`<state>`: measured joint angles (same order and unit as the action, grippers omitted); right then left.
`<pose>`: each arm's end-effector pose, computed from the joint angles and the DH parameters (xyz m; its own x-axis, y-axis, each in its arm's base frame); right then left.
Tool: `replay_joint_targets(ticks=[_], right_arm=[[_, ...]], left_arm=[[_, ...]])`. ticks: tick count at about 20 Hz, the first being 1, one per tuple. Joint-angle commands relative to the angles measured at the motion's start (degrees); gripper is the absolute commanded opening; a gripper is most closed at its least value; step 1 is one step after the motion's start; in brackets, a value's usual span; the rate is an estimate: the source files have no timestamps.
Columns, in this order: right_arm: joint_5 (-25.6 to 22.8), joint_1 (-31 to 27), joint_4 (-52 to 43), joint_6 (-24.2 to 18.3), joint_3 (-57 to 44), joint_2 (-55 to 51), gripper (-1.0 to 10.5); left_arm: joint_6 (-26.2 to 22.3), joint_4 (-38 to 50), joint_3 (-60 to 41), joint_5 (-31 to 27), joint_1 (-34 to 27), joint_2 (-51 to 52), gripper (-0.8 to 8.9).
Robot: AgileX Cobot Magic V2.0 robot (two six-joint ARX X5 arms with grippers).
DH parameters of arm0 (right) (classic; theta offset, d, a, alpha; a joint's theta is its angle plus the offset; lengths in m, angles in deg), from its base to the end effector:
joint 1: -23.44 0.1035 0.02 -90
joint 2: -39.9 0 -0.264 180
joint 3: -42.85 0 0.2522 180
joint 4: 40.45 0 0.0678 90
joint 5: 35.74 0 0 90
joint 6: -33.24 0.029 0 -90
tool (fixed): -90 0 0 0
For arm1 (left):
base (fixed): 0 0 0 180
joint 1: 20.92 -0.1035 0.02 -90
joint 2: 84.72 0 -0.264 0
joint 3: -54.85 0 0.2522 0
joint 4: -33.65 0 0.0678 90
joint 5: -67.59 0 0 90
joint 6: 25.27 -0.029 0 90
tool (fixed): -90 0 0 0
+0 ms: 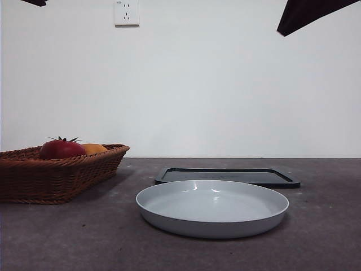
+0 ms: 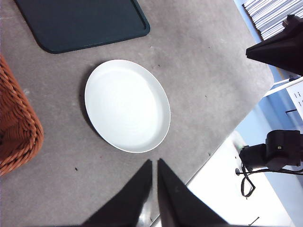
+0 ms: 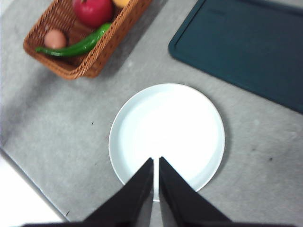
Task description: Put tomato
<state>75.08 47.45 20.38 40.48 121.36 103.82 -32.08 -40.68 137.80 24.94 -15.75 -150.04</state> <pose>0.1910 0.0963 0.3356 0.4459 0.5877 -0.6751 -0.5169 0.7848 0.3418 0.1954 -0.0391 0.3467 0.3042 -0.7660 -0.5663 0.5587 0.6249 -0.5453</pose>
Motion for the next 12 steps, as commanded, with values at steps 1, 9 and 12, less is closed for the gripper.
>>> replay_joint_targets(ticks=[1,9,12], right_arm=[[-0.2,0.5,-0.3,-0.6,0.9,0.9,0.1],[-0.4,0.5,-0.3,-0.3,0.9,1.1,3.5],[-2.0,0.5,-0.3,-0.2,0.9,1.1,6.1]], left_arm=[[-1.3,0.7,1.1,-1.0,0.8,-0.7,0.18],[0.4,0.6,1.1,-4.1,3.9,-0.7,6.21],[1.0,1.6,1.1,-4.1,3.9,-0.7,6.70]])
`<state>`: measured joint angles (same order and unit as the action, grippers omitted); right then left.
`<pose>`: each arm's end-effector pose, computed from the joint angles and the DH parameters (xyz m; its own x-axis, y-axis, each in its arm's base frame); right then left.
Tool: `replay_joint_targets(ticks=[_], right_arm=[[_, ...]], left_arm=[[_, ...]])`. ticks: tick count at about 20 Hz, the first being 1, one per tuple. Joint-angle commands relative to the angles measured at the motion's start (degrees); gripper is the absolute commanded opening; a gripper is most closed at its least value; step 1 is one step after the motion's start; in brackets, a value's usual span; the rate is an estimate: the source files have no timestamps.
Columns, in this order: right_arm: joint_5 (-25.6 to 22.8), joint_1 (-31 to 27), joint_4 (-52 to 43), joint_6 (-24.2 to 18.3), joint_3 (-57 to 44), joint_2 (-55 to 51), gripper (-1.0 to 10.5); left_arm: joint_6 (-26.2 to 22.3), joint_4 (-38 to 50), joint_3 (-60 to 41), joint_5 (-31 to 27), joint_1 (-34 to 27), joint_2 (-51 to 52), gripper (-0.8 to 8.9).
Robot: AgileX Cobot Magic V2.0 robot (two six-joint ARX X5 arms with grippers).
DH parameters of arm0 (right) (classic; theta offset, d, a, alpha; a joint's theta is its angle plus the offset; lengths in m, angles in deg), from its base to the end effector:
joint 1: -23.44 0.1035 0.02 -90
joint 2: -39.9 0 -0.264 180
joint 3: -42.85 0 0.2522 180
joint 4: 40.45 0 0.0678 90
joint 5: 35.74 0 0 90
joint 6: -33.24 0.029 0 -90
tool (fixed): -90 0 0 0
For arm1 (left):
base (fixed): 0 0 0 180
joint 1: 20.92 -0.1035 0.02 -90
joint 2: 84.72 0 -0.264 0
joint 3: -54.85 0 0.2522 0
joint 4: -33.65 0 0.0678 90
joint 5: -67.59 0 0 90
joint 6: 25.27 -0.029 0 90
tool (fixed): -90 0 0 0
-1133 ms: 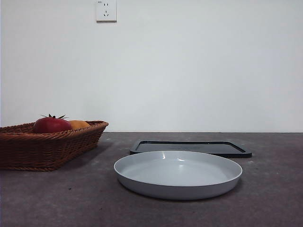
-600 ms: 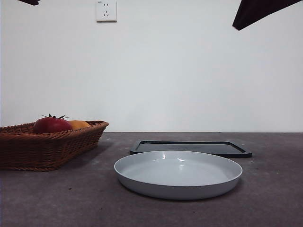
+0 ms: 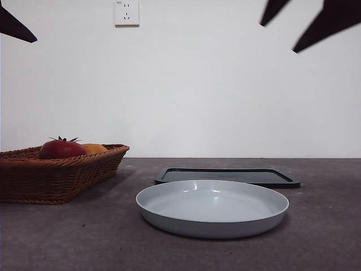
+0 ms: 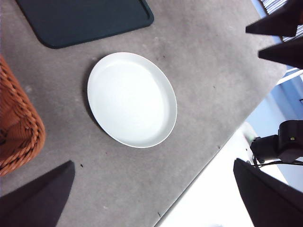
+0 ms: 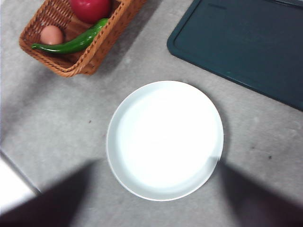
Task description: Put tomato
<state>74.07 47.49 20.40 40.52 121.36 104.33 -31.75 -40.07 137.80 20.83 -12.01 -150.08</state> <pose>0.1931 0.0969 0.3337 0.4503 0.5721 -0.6855 -0.5063 0.7960 0.3317 0.1944 -0.0506 0.3458 0.2950 -0.7397 -0.6049 0.5795 0.6418 -0.5023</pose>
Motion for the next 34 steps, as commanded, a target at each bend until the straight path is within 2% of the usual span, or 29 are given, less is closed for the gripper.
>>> replay_joint_targets(ticks=[1,4,9,13,16,25,34], right_arm=[[-1.9,0.4,-0.3,-0.2,0.9,0.6,6.1],[-1.9,0.5,-0.3,-0.2,0.9,0.6,6.1],[-1.9,0.5,-0.3,-0.2,0.9,0.6,6.1],[-1.9,0.5,-0.3,-0.3,0.9,0.6,6.1],[-1.9,0.5,-0.3,-0.3,0.9,0.6,6.1],[-1.9,0.5,-0.3,-0.2,0.9,0.6,6.1],[-1.9,0.5,-0.2,0.2,0.9,0.6,6.1]], left_arm=[[1.5,1.5,1.1,-0.2,0.2,-0.7,6.69],[3.3,3.1,1.2,-6.4,0.2,-0.7,6.69],[4.6,5.2,1.2,-25.3,0.0,-4.0,6.69],[4.9,11.5,1.3,-31.5,0.0,-11.0,6.65],[5.1,16.1,2.1,-32.9,-0.1,-17.3,6.65],[4.1,17.8,12.6,-34.9,-1.3,-34.2,6.64],[2.8,23.7,14.9,-34.6,-2.2,-42.2,6.64]])
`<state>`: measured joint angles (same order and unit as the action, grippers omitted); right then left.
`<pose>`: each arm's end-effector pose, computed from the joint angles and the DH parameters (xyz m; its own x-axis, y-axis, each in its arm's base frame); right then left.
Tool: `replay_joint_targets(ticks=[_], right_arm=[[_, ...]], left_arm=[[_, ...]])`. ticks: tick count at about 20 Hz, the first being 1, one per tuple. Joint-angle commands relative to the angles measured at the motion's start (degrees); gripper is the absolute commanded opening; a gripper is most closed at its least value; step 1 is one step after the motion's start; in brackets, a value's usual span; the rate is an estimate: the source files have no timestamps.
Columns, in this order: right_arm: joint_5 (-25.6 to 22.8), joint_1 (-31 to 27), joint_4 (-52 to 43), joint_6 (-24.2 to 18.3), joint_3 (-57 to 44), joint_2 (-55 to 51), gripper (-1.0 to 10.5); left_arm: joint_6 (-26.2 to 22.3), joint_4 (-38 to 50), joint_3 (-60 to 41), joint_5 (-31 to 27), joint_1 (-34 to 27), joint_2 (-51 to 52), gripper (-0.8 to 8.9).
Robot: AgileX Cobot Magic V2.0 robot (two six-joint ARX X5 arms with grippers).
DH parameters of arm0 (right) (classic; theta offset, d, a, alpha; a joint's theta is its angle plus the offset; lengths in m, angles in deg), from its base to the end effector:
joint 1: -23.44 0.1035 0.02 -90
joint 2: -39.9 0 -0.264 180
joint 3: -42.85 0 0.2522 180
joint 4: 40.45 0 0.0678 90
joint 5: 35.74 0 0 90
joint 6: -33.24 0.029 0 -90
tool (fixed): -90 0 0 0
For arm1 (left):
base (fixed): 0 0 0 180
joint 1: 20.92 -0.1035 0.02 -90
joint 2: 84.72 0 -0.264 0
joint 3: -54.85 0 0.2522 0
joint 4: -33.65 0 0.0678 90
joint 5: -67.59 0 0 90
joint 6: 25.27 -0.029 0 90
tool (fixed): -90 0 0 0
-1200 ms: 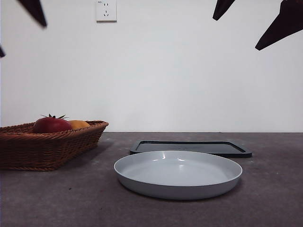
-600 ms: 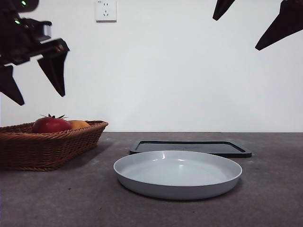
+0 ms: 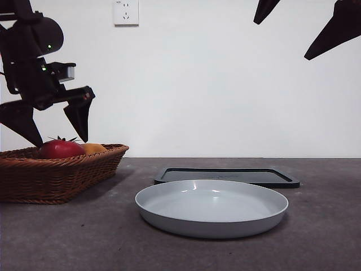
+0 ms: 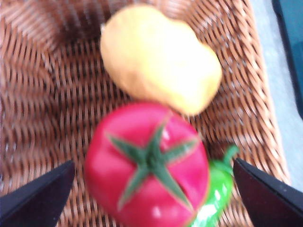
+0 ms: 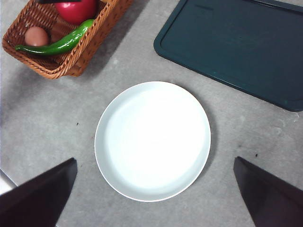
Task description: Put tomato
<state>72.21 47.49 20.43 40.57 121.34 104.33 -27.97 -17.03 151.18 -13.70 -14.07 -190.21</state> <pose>0.1936 0.0962 0.3334 0.4689 0.5467 -0.6937 -0.4906 0.8143 0.3102 0.3847 -0.0506 0.2344 0.4750 -0.2096 -0.8547 0.2337 0.9664 -0.1071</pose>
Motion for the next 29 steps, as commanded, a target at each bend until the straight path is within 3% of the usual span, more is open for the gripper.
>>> replay_joint_targets(ticks=[1,14,17,18,24,29], right_arm=[[0.0,0.5,-0.3,0.2,0.9,0.6,6.1],[0.0,0.5,1.4,0.2,0.9,0.6,6.1],[0.0,0.5,1.4,0.5,0.9,0.6,6.1],[0.0,0.5,1.4,0.9,0.9,0.6,6.1],[0.0,0.5,1.4,1.0,0.9,0.6,6.1],[0.0,0.5,1.4,1.0,0.9,0.6,6.1]], left_arm=[[-1.2,1.0,1.5,-0.1,-0.2,-2.6,6.64],[-1.2,4.9,1.5,0.4,-0.2,-6.8,6.42],[-1.1,4.7,1.5,0.3,-0.2,-6.8,3.64],[-1.1,4.6,1.5,0.3,-0.2,-6.8,3.27],[-0.8,-2.4,5.9,0.3,-0.2,-6.0,3.34],[-0.3,-10.6,8.5,0.3,2.9,1.7,3.33]])
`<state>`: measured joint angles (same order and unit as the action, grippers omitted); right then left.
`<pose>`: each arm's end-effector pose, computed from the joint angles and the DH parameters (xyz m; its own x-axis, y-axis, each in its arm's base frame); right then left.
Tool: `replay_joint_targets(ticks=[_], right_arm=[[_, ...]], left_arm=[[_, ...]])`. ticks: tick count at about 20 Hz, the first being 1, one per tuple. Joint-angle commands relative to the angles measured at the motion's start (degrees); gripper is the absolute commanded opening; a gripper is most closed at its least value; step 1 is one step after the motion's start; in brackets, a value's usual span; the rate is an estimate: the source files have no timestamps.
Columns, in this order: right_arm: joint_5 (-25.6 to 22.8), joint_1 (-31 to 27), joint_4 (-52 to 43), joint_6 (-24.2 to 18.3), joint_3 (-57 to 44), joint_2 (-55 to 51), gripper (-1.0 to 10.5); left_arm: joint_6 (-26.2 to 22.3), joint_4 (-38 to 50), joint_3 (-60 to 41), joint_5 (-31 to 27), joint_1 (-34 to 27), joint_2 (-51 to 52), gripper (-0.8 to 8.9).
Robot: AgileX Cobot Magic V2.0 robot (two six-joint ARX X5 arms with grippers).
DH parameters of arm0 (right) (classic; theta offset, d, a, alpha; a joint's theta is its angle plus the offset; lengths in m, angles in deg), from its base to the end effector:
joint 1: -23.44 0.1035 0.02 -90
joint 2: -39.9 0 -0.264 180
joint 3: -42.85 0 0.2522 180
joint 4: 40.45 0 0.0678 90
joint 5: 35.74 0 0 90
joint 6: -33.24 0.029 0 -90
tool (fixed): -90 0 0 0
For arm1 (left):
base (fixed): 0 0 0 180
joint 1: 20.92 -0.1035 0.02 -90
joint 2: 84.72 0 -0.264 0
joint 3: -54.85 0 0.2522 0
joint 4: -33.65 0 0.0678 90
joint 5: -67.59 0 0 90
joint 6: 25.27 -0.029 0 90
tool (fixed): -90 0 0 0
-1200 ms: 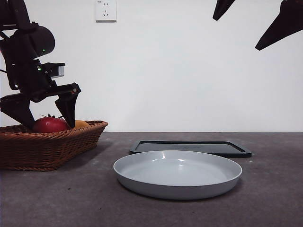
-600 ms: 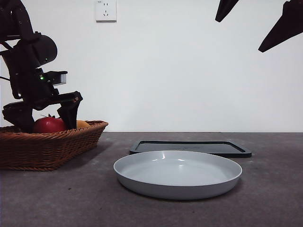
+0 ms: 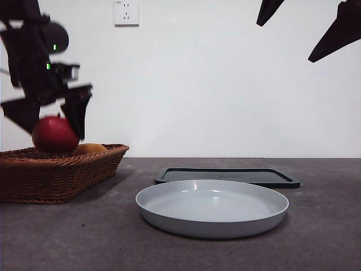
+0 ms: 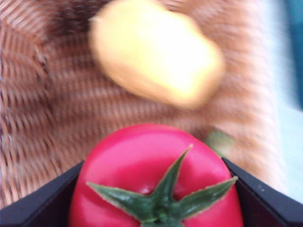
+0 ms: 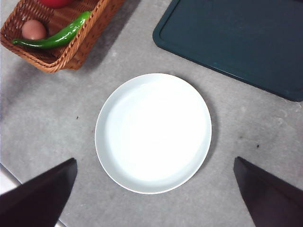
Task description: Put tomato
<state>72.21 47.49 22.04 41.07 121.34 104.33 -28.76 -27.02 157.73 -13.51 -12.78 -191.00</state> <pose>0.1918 0.0954 0.3315 0.4508 0.5387 -0.7117 -0.4760 0.8196 0.3188 0.3834 -0.0594 0.2552 0.4057 -0.2143 -0.8885 0.2607 0.9589 -0.1123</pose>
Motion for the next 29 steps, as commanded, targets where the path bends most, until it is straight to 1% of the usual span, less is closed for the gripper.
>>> replay_joint_targets(ticks=[1,4,7,10,12,16,18,19,22,25,29], right_arm=[[-0.1,0.5,-0.3,0.5,0.9,0.6,6.1],[0.0,0.5,-0.1,0.5,0.9,0.6,6.1],[-0.1,0.5,0.7,0.5,0.9,0.6,6.1],[-2.1,0.5,3.3,0.4,0.9,0.0,6.1],[-3.8,0.4,5.1,-0.2,0.9,-0.9,6.1],[-4.3,0.5,7.1,-1.2,0.9,-3.6,6.1],[-3.7,0.5,8.4,-1.6,0.9,-4.9,6.1],[-2.7,0.5,9.4,-2.1,0.9,-5.5,6.1],[-2.5,0.5,10.6,-2.3,0.9,-7.3,6.1],[-2.3,0.5,11.0,-2.3,0.9,-8.0,6.1],[-2.3,0.5,11.4,-2.3,0.9,-8.1,6.1]], left_arm=[[1.2,-1.8,1.9,0.2,2.9,4.8,3.33],[1.7,-4.8,1.9,0.2,8.5,10.6,3.33],[3.0,-6.0,1.9,0.2,15.4,13.4,3.33],[3.7,-7.8,1.7,0.2,22.1,13.1,3.33],[4.5,-7.0,0.7,0.2,26.4,12.3,3.33],[5.7,-4.4,0.2,0.2,32.3,8.5,3.33],[5.7,-3.1,0.2,0.2,34.1,6.2,3.33],[5.7,-2.4,0.2,0.2,35.1,4.9,3.33],[5.7,-1.1,0.3,0.2,37.1,1.0,3.33],[5.7,-1.0,0.2,0.2,38.1,-2.4,3.33],[5.7,2.2,0.2,0.2,38.6,-6.3,3.33]])
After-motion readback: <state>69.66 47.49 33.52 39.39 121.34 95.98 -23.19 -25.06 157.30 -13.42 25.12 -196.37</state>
